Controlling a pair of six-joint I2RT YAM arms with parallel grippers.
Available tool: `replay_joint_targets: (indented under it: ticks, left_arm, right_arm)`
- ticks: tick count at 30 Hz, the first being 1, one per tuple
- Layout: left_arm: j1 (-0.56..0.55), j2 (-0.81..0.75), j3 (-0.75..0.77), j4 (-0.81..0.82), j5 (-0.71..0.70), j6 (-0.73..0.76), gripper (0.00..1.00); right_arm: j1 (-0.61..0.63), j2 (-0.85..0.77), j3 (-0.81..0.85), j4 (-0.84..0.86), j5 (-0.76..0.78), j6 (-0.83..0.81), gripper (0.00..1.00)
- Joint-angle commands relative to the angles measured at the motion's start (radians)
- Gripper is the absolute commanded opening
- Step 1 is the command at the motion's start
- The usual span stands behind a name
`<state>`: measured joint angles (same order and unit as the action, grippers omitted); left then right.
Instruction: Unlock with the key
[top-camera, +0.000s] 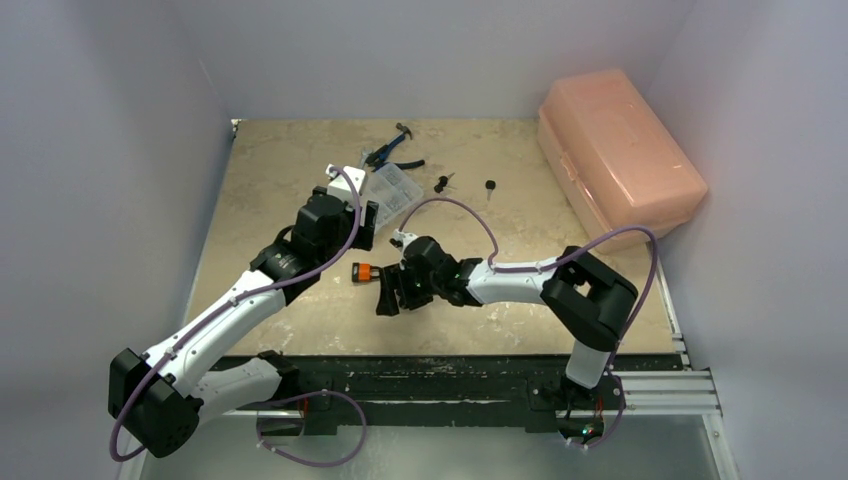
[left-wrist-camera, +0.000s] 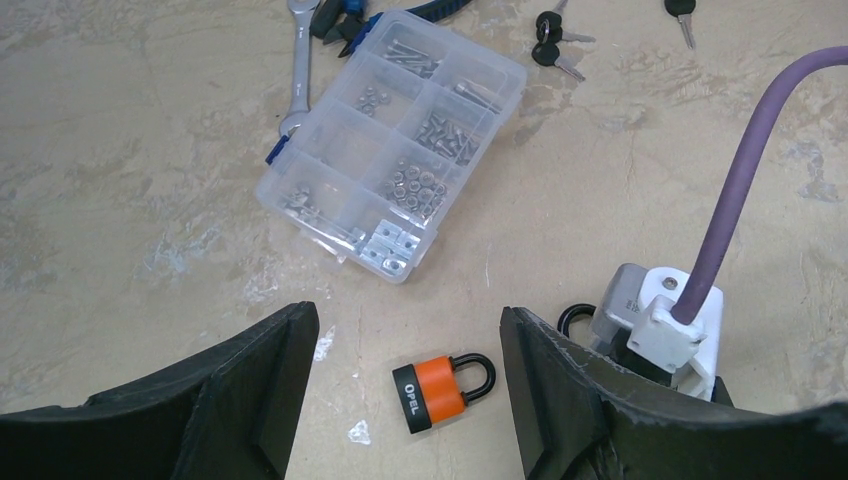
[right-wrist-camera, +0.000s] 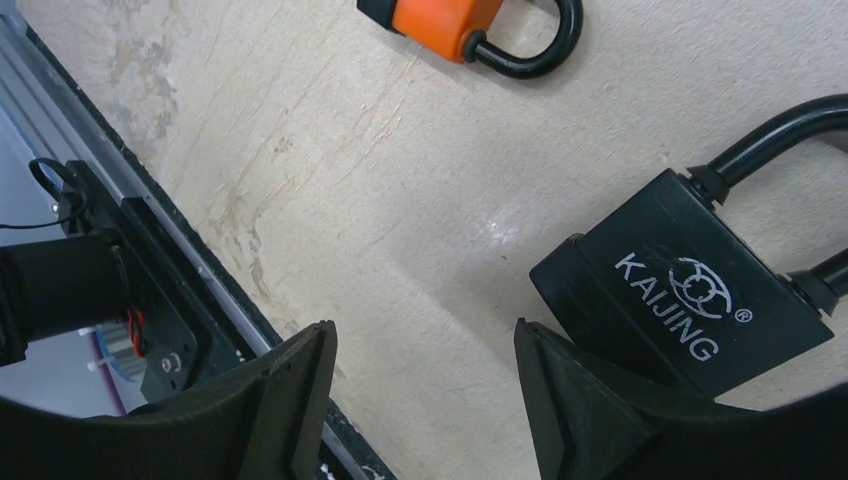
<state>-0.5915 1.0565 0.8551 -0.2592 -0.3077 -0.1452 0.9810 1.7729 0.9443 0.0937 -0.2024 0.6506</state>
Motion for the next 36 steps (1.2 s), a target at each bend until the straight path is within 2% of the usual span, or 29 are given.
replay_joint_targets:
  ticks: [1, 9, 13, 17, 21, 25, 29, 32, 36]
  left_arm:
    - [-0.005, -0.003, 0.021, 0.009, -0.008, 0.013, 0.71]
    - [-0.005, -0.004, 0.020, 0.009, -0.015, 0.013, 0.71]
    - [-0.005, -0.006, 0.019, 0.009, -0.014, 0.013, 0.71]
    - [-0.005, -0.006, 0.021, 0.008, -0.014, 0.013, 0.71]
    - [-0.005, -0.005, 0.021, 0.008, -0.004, 0.012, 0.71]
    - [-0.005, 0.013, 0.029, 0.000, 0.028, 0.012, 0.71]
    - [-0.005, 0.044, 0.033, -0.003, 0.127, 0.012, 0.71]
    - [-0.008, 0.085, 0.046, -0.017, 0.188, 0.006, 0.71]
    - [-0.033, 0.163, 0.066, -0.045, 0.264, 0.002, 0.72]
  right_arm:
    - [-0.005, 0.002, 0.051, 0.019, 0.067, -0.019, 0.73]
    - [-0.033, 0.047, 0.141, -0.060, 0.144, -0.086, 0.74]
    - [-0.051, -0.022, 0.161, -0.064, -0.003, -0.108, 0.74]
    - [-0.050, -0.144, 0.173, -0.154, -0.036, -0.119, 0.76]
    - [-0.053, -0.256, 0.132, -0.257, 0.112, -0.105, 0.81]
    - [-0.061, -0.301, 0.070, -0.338, 0.279, -0.065, 0.88]
    - [-0.073, -0.313, 0.019, -0.390, 0.390, 0.018, 0.99]
    - [-0.103, -0.330, -0.005, -0.410, 0.460, 0.046, 0.99]
    - [-0.204, -0.361, -0.028, -0.411, 0.465, 0.040, 0.99]
